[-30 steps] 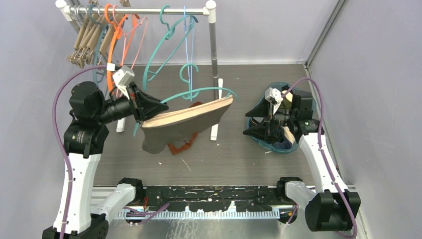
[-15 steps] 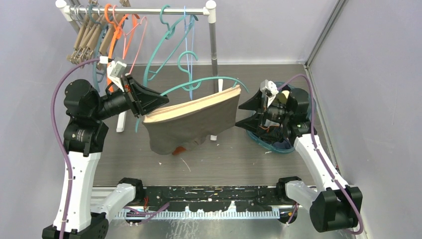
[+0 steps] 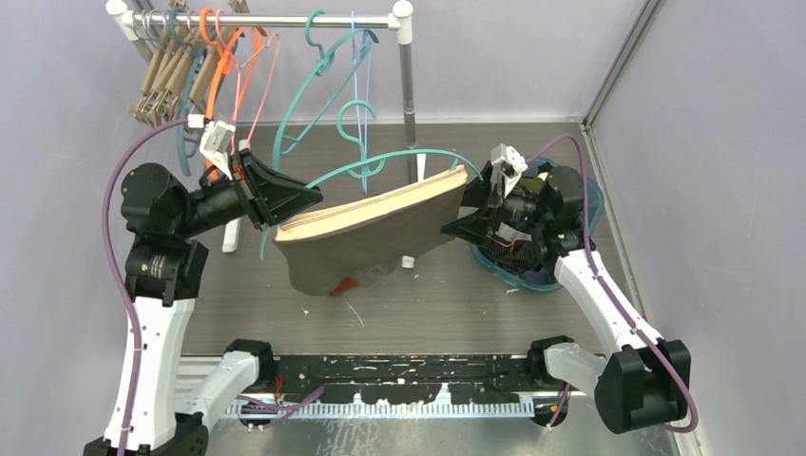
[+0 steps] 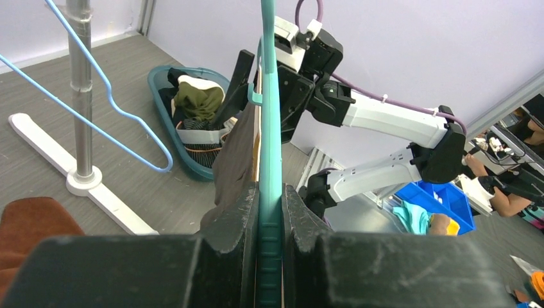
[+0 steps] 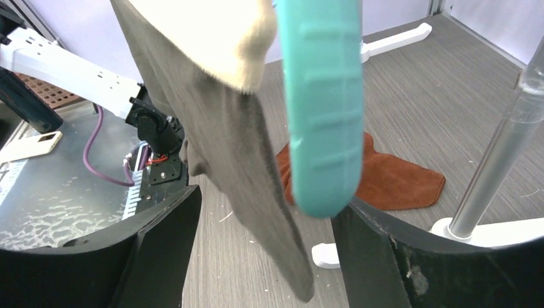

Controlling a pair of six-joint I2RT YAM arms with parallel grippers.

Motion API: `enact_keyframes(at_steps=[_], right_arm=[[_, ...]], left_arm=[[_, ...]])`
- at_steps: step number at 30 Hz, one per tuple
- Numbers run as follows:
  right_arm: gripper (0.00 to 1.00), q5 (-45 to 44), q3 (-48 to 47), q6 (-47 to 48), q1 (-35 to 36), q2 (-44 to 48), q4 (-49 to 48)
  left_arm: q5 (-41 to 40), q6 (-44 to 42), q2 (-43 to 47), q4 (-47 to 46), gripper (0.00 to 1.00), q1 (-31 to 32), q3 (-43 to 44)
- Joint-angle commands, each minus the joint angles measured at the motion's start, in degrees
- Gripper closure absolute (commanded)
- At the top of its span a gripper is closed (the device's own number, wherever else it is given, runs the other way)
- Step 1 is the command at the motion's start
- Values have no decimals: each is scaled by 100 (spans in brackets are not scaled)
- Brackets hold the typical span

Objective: Remove the underwear clipped to the hanger
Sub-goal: Remove the underwear from the hanger.

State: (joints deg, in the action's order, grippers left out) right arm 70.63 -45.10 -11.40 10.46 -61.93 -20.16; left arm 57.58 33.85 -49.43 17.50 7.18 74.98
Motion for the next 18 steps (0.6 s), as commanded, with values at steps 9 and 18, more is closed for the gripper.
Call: enact_keyframes(at_steps=[9, 18], right_arm=[[45, 200, 249, -1387, 27, 375, -1892], [69, 136, 431, -1479, -62, 535, -2078]], left_arm=[[182, 296, 131, -709, 100, -61, -220], [181, 362, 201, -862, 100, -124, -378]])
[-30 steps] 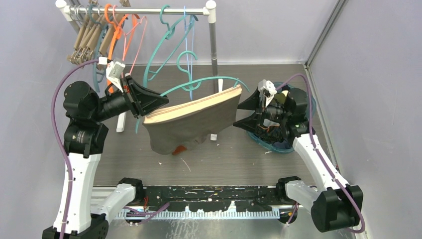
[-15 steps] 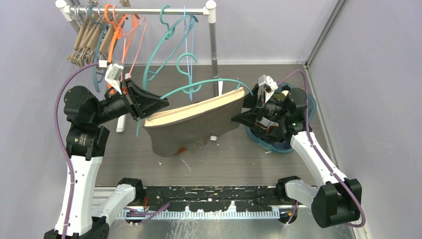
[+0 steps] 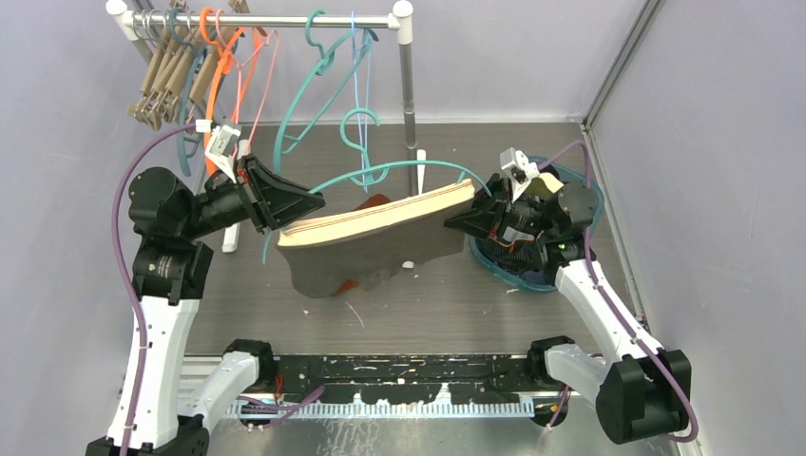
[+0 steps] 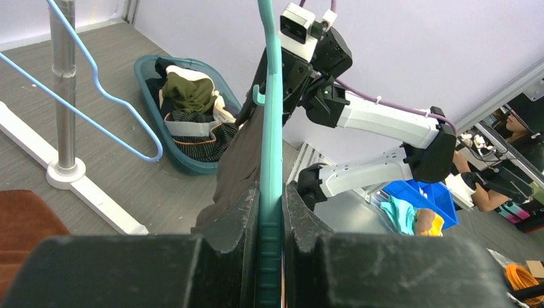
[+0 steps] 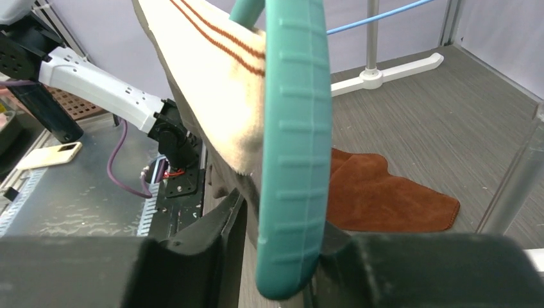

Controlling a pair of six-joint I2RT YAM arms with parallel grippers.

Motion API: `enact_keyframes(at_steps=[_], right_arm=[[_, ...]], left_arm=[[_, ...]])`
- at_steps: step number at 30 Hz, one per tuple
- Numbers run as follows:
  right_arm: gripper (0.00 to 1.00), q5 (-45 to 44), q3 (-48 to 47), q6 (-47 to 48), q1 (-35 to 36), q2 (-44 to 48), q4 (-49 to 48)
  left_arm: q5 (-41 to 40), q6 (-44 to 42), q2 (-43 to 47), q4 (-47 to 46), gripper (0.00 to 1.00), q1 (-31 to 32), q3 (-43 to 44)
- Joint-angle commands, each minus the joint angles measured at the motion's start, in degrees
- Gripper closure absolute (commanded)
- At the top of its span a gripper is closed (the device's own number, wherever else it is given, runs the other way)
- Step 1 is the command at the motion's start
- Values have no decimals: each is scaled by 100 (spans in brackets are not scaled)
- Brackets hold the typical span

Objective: Remove the underwear clipped to the hanger
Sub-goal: Remove the underwear from the hanger.

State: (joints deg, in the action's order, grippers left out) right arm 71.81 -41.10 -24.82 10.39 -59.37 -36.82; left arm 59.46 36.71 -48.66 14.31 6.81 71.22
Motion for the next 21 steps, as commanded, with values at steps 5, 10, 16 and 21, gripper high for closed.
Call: enact_keyframes(at_steps=[5, 10, 16, 21], right_arm=[[80, 27, 50, -59, -221, 374, -212], [97, 39, 54, -86, -299, 392, -175], [99, 45, 85, -107, -341, 382, -177], [99, 27, 111, -67, -504, 367, -146]], left_arm=[[4, 73, 160, -603, 100, -147, -37], [33, 61, 191, -646, 100, -161, -45], [63, 21, 216, -670, 100, -217, -51], [134, -18, 244, -671, 100, -263, -12]])
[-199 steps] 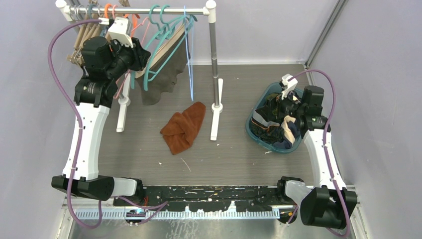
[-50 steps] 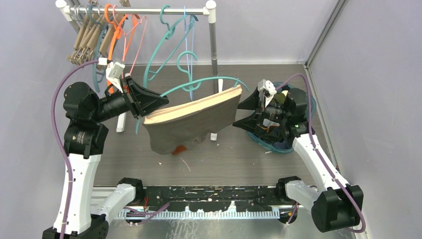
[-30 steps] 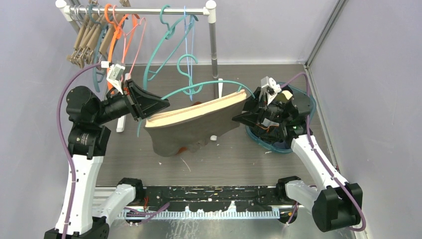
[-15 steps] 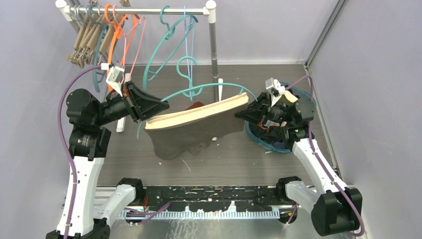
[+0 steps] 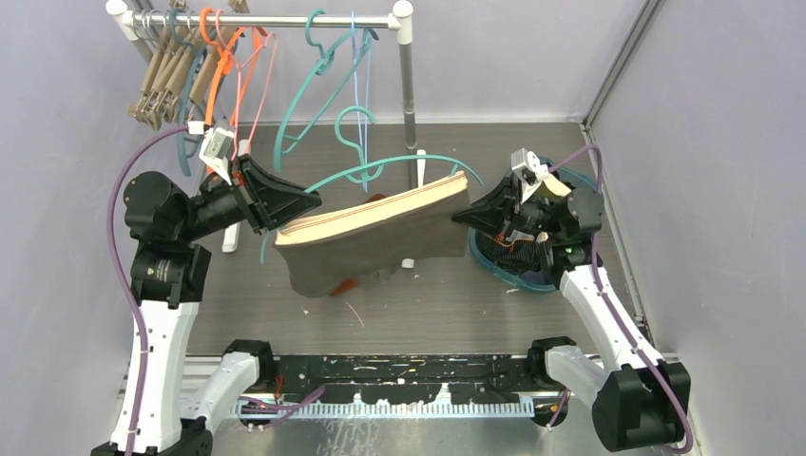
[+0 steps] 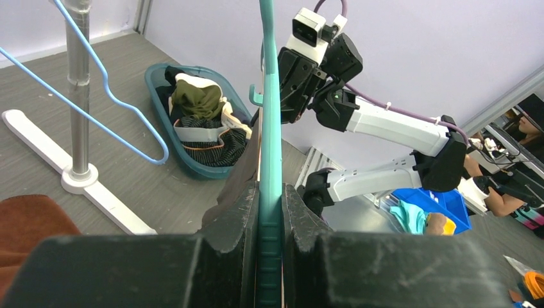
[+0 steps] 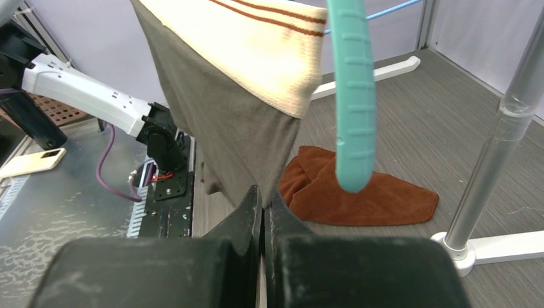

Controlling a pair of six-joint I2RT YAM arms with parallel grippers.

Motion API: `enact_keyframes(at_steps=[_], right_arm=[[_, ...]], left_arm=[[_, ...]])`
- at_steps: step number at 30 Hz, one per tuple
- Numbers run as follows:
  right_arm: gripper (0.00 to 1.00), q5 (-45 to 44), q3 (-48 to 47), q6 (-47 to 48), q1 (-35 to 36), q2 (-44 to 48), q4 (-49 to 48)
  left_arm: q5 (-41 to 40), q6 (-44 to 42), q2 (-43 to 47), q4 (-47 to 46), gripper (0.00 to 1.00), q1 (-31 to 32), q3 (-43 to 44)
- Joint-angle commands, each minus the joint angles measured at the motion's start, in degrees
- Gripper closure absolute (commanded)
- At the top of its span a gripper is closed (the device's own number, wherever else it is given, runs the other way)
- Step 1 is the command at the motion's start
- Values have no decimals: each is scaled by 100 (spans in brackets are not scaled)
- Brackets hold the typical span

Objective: Remove the underwear clipped to the hanger
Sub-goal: Remove the underwear from the hanger.

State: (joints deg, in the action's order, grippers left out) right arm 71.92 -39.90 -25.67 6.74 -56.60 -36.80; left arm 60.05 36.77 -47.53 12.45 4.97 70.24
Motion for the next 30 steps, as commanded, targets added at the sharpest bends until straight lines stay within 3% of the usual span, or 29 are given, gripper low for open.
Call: enact_keyframes(at_steps=[1, 30], right_arm=[[99, 21, -27, 18, -188, 82, -126], [99, -319, 57, 147, -887, 48, 144]], left_arm=[[95, -29, 136, -482, 100, -98, 92], [-254, -1418, 184, 1207, 100, -154, 1030]])
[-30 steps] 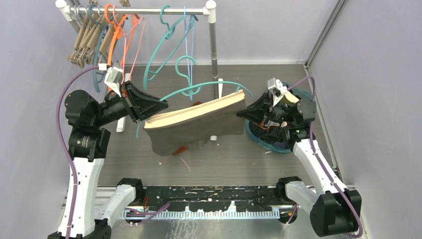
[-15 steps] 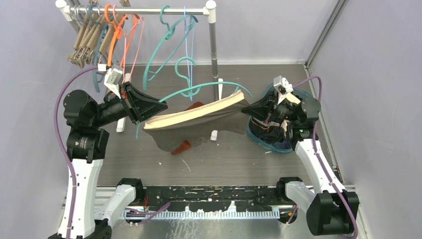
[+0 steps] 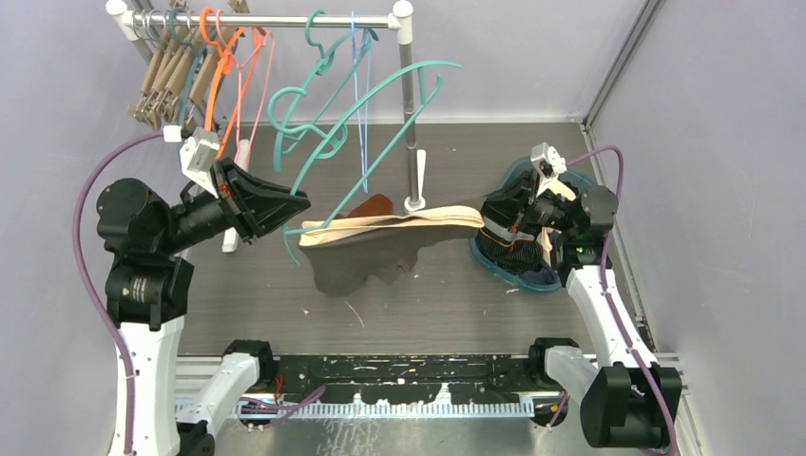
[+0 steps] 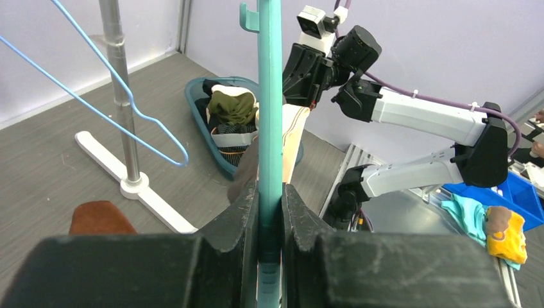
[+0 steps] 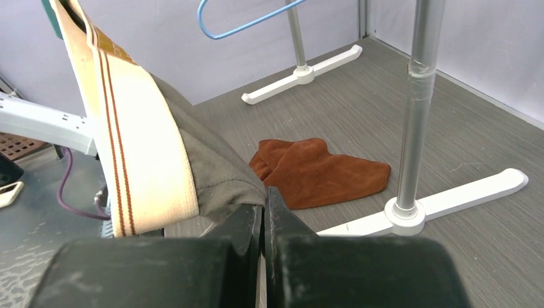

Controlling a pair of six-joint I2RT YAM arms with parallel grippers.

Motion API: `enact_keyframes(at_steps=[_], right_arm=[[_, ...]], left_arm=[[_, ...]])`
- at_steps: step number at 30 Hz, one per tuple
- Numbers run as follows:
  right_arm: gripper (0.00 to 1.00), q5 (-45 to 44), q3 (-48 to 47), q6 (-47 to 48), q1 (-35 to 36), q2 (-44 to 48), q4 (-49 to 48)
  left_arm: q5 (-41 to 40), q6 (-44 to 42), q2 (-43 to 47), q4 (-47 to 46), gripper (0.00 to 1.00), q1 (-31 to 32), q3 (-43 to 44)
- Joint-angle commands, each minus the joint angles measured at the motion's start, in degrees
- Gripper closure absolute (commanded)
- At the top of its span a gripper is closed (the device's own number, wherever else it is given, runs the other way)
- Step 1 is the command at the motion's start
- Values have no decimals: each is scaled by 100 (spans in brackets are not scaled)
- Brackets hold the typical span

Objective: Remove the underwear clipped to the hanger
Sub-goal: Remove the underwear from the hanger.

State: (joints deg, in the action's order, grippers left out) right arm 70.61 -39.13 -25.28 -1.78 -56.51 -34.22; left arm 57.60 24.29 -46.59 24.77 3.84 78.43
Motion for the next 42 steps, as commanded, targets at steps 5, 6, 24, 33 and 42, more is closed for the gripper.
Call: enact_keyframes(at_steps=[5, 6, 24, 33, 42], right_arm=[[99, -162, 12, 159, 45, 46, -122], [99, -163, 9, 167, 77, 45, -122], [98, -555, -223, 124, 332, -485, 313], [95, -740, -123, 538, 447, -853, 541], [90, -749, -14, 720, 666, -911, 506]], left_arm=[[77, -141, 21, -69, 100, -41, 0], [69, -170, 14, -65, 100, -41, -29], [-241, -1180, -548, 940, 100, 500, 151], [-309, -1046, -940, 957, 100, 739, 562], [-588, -1397, -1101, 1137, 100, 991, 615]])
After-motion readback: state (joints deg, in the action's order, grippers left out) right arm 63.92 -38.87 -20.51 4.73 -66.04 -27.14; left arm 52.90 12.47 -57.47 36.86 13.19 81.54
